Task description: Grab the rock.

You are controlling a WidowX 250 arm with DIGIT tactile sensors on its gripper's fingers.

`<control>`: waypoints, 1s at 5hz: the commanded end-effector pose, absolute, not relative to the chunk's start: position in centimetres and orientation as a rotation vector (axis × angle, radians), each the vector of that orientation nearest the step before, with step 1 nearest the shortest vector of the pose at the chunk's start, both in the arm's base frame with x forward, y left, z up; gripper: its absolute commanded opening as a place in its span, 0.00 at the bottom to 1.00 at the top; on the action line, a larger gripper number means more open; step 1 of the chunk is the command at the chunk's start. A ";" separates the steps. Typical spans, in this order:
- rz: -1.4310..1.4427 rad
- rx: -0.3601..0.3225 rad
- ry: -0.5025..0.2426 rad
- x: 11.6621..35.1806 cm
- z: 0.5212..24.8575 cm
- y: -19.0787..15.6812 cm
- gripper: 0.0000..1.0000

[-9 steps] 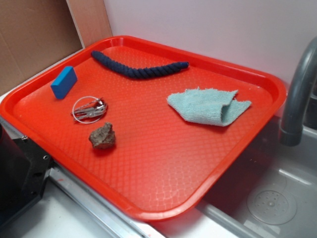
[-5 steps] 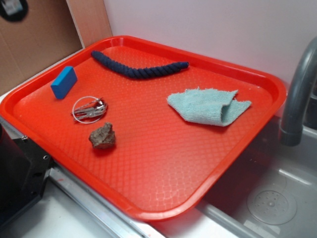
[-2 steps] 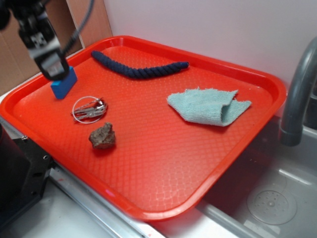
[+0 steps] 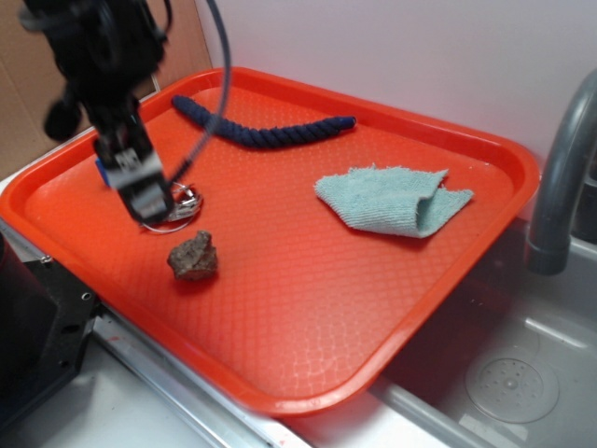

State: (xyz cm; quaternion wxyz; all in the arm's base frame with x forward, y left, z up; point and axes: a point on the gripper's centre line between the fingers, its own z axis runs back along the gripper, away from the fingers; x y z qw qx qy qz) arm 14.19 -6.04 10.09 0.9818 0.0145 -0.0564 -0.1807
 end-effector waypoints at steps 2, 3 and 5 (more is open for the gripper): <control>-0.388 0.125 -0.072 16.2 3.6 -6.5 1.00; -0.411 0.118 -0.044 16.4 2.3 -6.2 1.00; -0.410 0.080 -0.030 16.3 2.5 -4.7 0.00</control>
